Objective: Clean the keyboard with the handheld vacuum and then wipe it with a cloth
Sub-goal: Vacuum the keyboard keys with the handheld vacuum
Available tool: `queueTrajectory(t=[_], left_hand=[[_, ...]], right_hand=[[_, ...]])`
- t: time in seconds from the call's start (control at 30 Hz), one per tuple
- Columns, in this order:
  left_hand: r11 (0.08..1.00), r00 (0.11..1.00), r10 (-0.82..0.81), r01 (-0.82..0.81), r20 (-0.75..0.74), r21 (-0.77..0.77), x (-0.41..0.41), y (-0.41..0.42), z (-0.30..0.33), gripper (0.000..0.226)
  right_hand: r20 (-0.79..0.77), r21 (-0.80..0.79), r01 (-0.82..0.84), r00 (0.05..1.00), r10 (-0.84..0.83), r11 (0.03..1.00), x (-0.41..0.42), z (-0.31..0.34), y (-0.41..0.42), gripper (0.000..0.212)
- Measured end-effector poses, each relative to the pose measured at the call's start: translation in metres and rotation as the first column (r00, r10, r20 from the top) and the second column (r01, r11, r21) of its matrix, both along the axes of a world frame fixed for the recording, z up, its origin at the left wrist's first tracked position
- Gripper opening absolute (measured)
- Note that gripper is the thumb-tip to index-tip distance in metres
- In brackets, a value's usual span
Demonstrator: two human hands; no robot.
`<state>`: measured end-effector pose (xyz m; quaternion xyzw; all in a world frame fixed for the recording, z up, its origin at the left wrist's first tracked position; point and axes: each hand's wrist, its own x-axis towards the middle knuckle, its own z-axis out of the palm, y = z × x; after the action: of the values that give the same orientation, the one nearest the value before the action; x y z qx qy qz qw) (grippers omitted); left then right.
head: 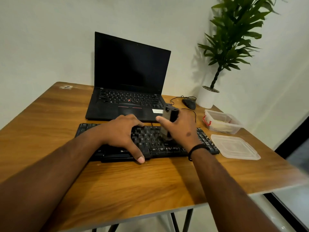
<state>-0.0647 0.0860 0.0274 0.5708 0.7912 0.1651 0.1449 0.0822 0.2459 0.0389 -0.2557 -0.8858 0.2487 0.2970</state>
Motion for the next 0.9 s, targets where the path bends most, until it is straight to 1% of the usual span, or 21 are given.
queueTrajectory(t=[0.03,0.07,0.1,0.13,0.2,0.27,0.3,0.33,0.43,0.47,0.5,0.53,0.6,0.63,0.67,0.7,0.77,0.8,0.83,0.9], left_hand=[[1.0,1.0,-0.001,0.001,0.008,-0.006,-0.001,0.0,0.0,0.128],[1.0,1.0,-0.003,0.003,0.005,-0.009,-0.001,-0.001,0.001,0.131],[1.0,1.0,-0.001,0.001,0.008,-0.017,-0.001,-0.001,0.002,0.135],[1.0,1.0,0.0,0.0,0.004,-0.027,-0.001,-0.001,0.001,0.136],[1.0,1.0,0.005,-0.005,0.002,-0.026,-0.001,0.0,0.0,0.13],[1.0,1.0,0.012,-0.012,0.003,-0.005,-0.001,0.0,-0.002,0.121],[1.0,1.0,0.016,-0.016,0.006,-0.001,-0.001,0.0,-0.002,0.12],[1.0,1.0,0.015,-0.015,0.006,-0.005,-0.002,0.0,-0.002,0.122],[1.0,1.0,0.017,-0.017,0.024,-0.022,-0.004,0.0,-0.002,0.132],[0.999,0.999,0.021,-0.02,0.029,-0.026,-0.004,0.0,-0.002,0.134],[0.999,1.0,0.019,-0.018,0.024,-0.029,-0.004,0.001,-0.001,0.136],[0.999,1.0,0.02,-0.02,0.018,-0.03,-0.004,0.001,-0.002,0.136],[1.0,1.0,0.018,-0.017,0.011,-0.025,-0.003,0.002,-0.001,0.13],[1.0,1.0,0.018,-0.018,0.007,-0.021,-0.003,0.001,-0.001,0.127],[1.0,1.0,0.019,-0.019,0.001,-0.021,-0.002,0.001,-0.001,0.126],[1.0,1.0,0.021,-0.021,0.0,-0.022,-0.001,0.0,-0.001,0.129],[0.999,1.0,0.025,-0.025,0.009,-0.025,-0.001,-0.001,-0.001,0.133],[0.999,1.0,0.025,-0.024,0.015,-0.023,0.0,0.0,0.0,0.131],[1.0,1.0,0.023,-0.022,0.015,-0.021,0.0,0.0,0.0,0.129],[0.999,1.0,0.02,-0.019,0.009,-0.025,-0.001,0.002,-0.001,0.126]], right_hand=[[-0.022,0.026,0.076,0.997,-0.075,0.997,0.003,0.001,0.004,0.028],[-0.045,0.015,0.116,0.992,-0.116,0.993,0.006,0.002,0.004,0.026],[-0.05,-0.022,0.121,0.991,-0.122,0.992,0.007,0.001,0.0,0.026],[-0.045,-0.075,0.083,0.995,-0.086,0.994,0.007,0.0,-0.006,0.026],[-0.044,-0.172,-0.074,0.997,0.067,0.982,0.003,-0.005,-0.023,0.033],[-0.055,-0.174,-0.221,0.975,0.214,0.96,-0.004,-0.008,-0.038,0.039],[-0.061,-0.166,-0.247,0.969,0.24,0.955,-0.007,-0.009,-0.04,0.038],[-0.065,-0.156,-0.231,0.973,0.223,0.96,-0.009,-0.009,-0.036,0.037],[-0.053,-0.096,-0.039,0.998,0.034,0.995,0.0,-0.001,-0.011,0.026],[-0.052,-0.1,-0.016,0.999,0.011,0.995,0.006,0.0,-0.004,0.024],[-0.051,-0.121,-0.044,0.998,0.038,0.992,0.011,0.0,-0.002,0.022],[-0.053,-0.153,-0.108,0.993,0.101,0.982,0.014,-0.002,-0.005,0.022],[-0.076,-0.214,-0.254,0.967,0.244,0.943,0.011,-0.008,-0.02,0.025],[-0.085,-0.212,-0.285,0.958,0.273,0.935,0.007,-0.012,-0.026,0.027],[-0.084,-0.189,-0.279,0.96,0.267,0.941,0.002,-0.014,-0.028,0.029],[-0.077,-0.164,-0.238,0.97,0.228,0.957,-0.001,-0.011,-0.025,0.03],[-0.046,-0.089,-0.087,0.996,0.083,0.992,0.002,-0.003,-0.013,0.026],[-0.027,-0.049,-0.036,0.999,0.035,0.998,0.008,0.001,-0.007,0.024],[-0.005,-0.04,-0.032,0.999,0.032,0.999,0.014,0.003,-0.004,0.022],[0.011,-0.13,-0.152,0.988,0.155,0.98,0.021,0.002,-0.013,0.019]])
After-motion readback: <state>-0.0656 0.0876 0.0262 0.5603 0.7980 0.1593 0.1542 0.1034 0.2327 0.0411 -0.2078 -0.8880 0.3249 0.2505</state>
